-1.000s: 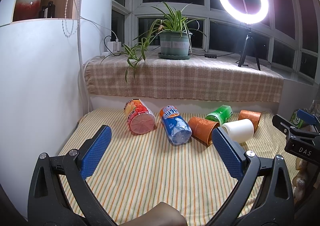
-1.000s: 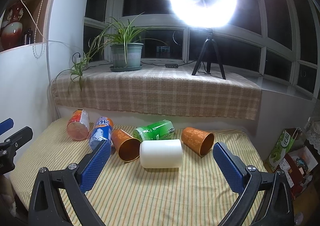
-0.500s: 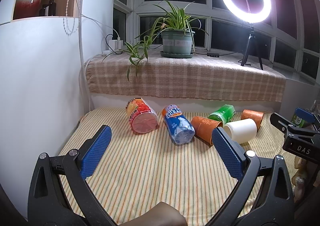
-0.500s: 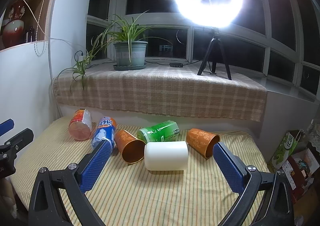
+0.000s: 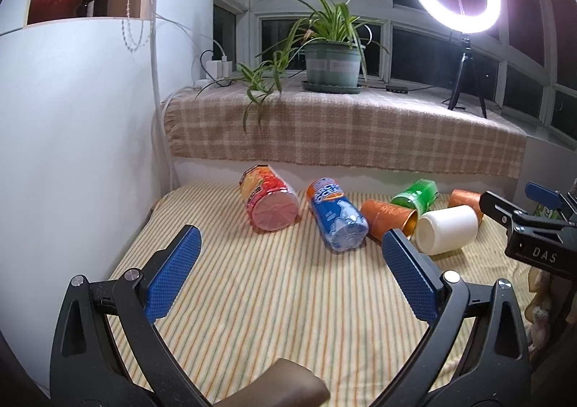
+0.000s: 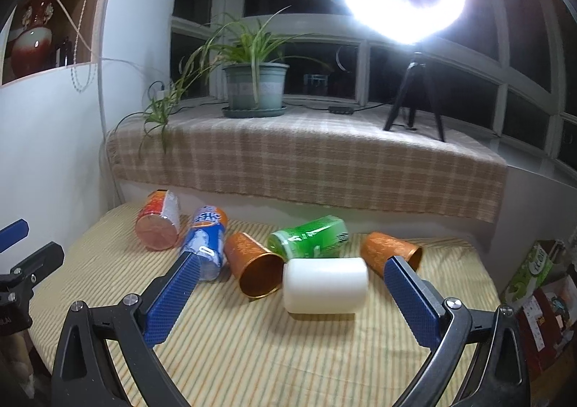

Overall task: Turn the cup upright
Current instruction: 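Move the right tool to the blue Arctic Ocean cup and close on it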

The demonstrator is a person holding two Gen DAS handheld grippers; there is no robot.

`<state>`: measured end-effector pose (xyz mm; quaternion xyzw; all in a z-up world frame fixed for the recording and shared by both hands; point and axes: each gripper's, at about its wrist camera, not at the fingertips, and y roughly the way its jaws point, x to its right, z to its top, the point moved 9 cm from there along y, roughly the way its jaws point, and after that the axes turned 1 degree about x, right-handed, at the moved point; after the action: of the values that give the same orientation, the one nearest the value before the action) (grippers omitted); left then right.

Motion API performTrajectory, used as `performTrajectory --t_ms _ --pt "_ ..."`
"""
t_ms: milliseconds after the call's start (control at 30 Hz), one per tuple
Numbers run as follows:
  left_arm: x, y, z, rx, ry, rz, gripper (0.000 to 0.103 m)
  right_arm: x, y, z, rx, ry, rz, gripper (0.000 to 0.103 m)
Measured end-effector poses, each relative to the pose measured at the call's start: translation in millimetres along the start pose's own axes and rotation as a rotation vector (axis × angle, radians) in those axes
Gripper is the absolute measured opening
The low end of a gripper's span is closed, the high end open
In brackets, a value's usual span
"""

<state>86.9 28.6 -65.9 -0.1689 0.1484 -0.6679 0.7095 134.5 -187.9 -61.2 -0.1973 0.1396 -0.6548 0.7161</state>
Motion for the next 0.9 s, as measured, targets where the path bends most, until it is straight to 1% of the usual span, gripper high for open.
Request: performTrajectory --t_ms 100,233,533,767,833,900 --pt "-7.2 2.3 -4.8 -0.016 -0.003 0.011 0.102 -8.5 12.9 -1.3 -0.028 -0.006 0.033 0.103" --pt "-17.5 3.7 -11.0 -0.035 -0.010 0.027 0.102 -22.8 33.6 -3.8 -0.083 -0.014 0.101 0.103" --pt "-43.3 5.9 -23.2 -0.072 -0.034 0.054 0.102 -54.1 92.6 -4.5 -0.239 -0.035 0.241 0.103" --pt "-64.5 6.7 -30.5 -0.087 -0.061 0.085 0.102 -83.2 136.9 -2.0 -0.343 -0.100 0.308 0.103" --pt "-69.9 5.5 -32.1 -0.089 -0.065 0.094 0.102 -87.9 149.6 -1.3 -0.373 -0.096 0.321 0.101" --pt "-74.5 4.3 -33.5 -0.090 -0.069 0.103 0.102 -92.5 161.5 -0.9 -0.406 -0.086 0.340 0.097"
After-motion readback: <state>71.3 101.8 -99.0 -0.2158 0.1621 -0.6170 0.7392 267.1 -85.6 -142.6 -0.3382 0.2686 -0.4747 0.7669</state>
